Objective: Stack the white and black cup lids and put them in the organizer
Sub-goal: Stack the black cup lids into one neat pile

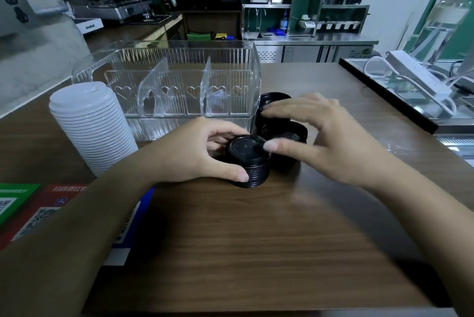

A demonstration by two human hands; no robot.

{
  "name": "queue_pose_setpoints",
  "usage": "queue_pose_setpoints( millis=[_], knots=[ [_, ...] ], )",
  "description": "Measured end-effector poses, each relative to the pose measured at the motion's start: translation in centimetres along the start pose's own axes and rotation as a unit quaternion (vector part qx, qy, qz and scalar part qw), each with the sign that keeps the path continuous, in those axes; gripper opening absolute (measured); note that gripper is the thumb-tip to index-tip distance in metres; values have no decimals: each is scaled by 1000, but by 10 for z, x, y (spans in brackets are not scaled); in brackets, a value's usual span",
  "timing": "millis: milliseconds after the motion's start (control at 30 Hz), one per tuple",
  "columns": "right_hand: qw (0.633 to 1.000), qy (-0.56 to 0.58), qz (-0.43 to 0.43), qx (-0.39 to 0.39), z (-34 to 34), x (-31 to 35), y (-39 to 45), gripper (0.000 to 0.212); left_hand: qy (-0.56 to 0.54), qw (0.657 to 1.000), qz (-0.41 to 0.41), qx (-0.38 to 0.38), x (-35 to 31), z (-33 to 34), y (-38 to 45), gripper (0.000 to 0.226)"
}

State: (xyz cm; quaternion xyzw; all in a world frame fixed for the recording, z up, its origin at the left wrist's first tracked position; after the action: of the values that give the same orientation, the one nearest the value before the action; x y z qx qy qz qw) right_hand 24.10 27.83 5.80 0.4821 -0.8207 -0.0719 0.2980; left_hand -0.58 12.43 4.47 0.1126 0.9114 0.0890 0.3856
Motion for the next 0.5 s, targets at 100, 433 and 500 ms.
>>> queue_pose_setpoints(
  millis=[100, 433, 500],
  knots=[
    [1000, -18, 20, -6, -17, -15, 3, 42, 8, 1000, 1, 3, -2, 1, -1, 65],
    [999, -28, 16, 30, -4, -28, 4, 18, 19, 1000, 13, 2, -3, 4, -1, 71],
    [999, -30, 10, 25, -4, -29, 5, 12, 24, 999, 25, -3, -3, 5, 0, 61]
  ],
)
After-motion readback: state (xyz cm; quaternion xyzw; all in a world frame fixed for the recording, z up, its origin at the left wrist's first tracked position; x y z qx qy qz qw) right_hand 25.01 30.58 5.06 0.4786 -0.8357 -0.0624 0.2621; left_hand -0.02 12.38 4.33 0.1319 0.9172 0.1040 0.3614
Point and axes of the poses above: each hand's wrist, its own y-axis towards the middle knuckle, its own z-axis out of the palm, x = y × z, the point moved 1 cm from there along y, towards the middle knuckle, and after that the axes turned 13 degrees about z, right-handed, at the moved point
